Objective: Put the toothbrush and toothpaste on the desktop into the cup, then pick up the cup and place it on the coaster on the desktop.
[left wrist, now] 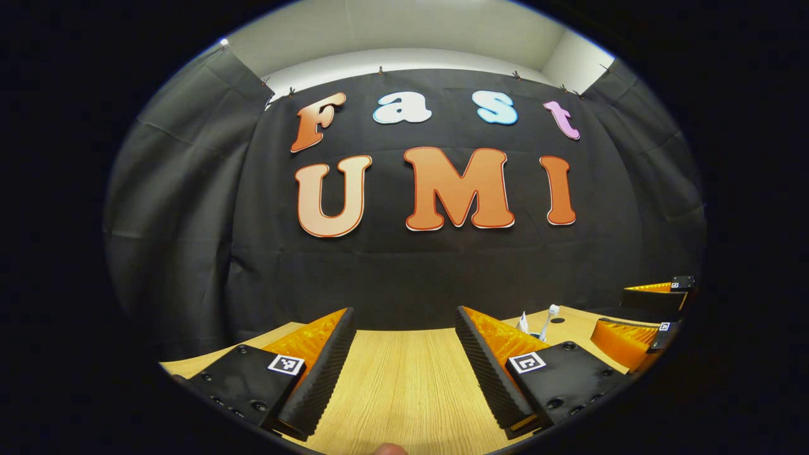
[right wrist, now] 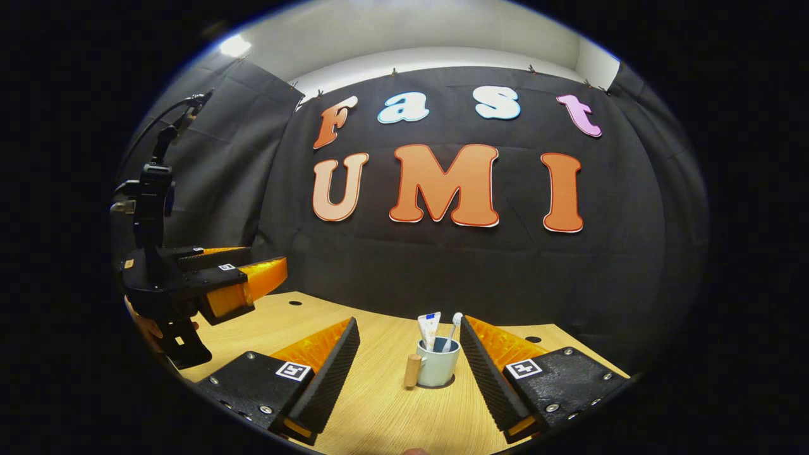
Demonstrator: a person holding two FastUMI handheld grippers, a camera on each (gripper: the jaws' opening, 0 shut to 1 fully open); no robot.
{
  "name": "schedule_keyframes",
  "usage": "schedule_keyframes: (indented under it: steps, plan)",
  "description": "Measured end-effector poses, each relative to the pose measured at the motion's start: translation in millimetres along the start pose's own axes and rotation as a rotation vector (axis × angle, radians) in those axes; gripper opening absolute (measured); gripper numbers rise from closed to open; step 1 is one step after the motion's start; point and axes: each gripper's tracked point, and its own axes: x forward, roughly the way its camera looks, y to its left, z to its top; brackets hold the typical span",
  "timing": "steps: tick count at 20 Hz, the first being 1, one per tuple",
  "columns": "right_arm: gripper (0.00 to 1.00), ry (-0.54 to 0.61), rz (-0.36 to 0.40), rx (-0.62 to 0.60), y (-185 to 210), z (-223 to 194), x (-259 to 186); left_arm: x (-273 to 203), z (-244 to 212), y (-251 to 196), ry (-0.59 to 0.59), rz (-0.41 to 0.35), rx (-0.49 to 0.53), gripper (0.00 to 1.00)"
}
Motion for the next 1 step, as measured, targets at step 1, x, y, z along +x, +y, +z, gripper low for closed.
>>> schedule_keyframes:
  steps: [1]
  plan:
    - [0.96,0.002,-0.001,0.0,-0.1,-0.8,1.1,1.0,-0.6,-0.5,-0.003,0.0,0.001,1.0]
